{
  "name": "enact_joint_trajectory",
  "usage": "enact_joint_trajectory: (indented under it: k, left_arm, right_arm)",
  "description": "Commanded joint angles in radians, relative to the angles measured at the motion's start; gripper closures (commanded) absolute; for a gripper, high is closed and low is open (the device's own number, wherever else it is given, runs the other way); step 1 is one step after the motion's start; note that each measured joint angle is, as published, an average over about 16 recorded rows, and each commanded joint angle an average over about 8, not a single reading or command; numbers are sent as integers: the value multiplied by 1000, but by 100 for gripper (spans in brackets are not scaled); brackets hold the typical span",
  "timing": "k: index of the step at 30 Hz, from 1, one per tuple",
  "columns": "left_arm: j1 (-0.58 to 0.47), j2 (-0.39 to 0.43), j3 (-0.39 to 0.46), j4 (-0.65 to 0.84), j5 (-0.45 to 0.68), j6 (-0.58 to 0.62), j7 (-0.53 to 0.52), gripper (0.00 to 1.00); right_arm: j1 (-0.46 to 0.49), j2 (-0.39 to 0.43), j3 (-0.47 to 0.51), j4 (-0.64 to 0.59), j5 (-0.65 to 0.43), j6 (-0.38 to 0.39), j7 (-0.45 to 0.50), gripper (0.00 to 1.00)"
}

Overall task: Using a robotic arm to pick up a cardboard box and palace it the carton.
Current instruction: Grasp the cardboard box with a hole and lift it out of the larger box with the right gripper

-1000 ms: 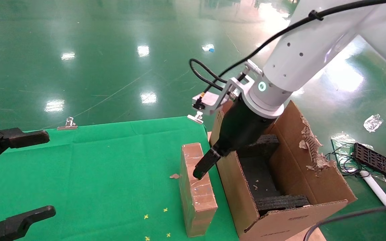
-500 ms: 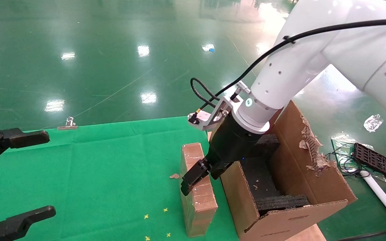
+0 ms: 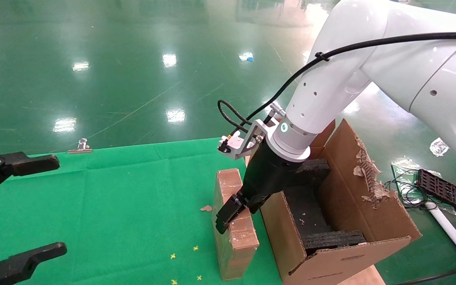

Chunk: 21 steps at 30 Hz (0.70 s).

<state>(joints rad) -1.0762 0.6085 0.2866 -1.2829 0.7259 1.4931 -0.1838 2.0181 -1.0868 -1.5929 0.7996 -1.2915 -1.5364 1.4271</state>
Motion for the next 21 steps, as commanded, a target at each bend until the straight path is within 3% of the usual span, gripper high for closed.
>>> enact_joint_trajectory:
  k: [1, 21]
  left_arm:
    - [0, 0, 0, 0, 0, 0, 0, 100]
    - [0, -1, 2, 0, -1, -1, 1, 100]
  right_arm:
    - [-1, -1, -3, 1, -3, 1, -1, 100]
    - [-6, 31, -8, 19, -1, 12, -64, 100]
